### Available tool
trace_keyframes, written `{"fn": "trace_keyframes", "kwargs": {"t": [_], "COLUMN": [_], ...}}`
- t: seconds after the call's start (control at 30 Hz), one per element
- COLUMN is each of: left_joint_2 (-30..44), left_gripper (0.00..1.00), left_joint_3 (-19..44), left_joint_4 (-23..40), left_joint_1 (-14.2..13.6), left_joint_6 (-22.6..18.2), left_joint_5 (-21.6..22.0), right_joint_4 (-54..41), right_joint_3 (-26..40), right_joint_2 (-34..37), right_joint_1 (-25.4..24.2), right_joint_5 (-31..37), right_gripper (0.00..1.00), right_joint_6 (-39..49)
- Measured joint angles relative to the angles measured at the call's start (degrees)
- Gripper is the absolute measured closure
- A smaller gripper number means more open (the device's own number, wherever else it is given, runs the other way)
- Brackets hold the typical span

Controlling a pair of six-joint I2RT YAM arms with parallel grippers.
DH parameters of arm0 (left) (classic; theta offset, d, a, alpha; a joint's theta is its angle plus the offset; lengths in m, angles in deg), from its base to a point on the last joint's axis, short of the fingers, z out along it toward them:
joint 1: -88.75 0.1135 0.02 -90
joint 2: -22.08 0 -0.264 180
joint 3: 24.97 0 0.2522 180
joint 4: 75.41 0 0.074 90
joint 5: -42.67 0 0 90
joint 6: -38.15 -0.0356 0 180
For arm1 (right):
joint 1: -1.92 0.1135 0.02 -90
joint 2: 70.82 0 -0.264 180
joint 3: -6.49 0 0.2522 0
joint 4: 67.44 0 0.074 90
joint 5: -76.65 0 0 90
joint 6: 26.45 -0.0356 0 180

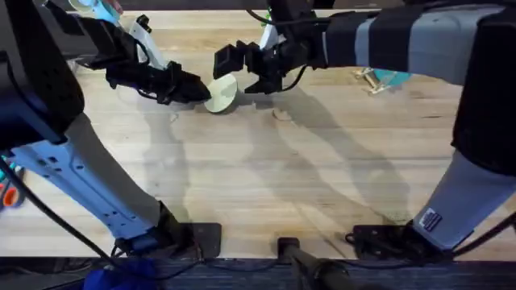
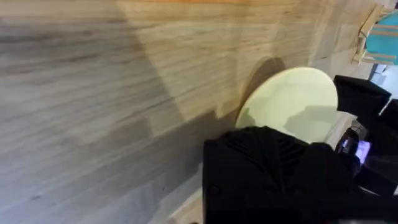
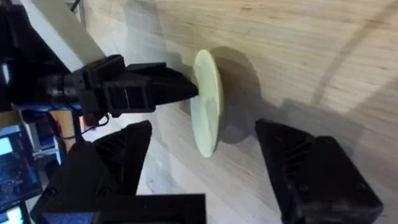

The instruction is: Pick up the plates from the table one by one and place each into a slot on the dish rack.

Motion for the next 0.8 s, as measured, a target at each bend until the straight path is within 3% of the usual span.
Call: {"fn": "trace_keyframes", "kwargs": {"t": [0.8], "left_joint_2": [0.02], "left_gripper": [0.959], "left_joint_3": [0.0], "left_joint_4": [0.0], "left_joint_1": [0.0], "left_joint_6": [0.0], "left_joint_5": [0.0], "right_joint_4": [6.0], "right_joint_3": [0.31], "right_joint_2": [4.13], "right_joint_1": [1.31], "right_joint_5": [0.74], "right_gripper": [0.006], "right_joint_6": [-7.15]}}
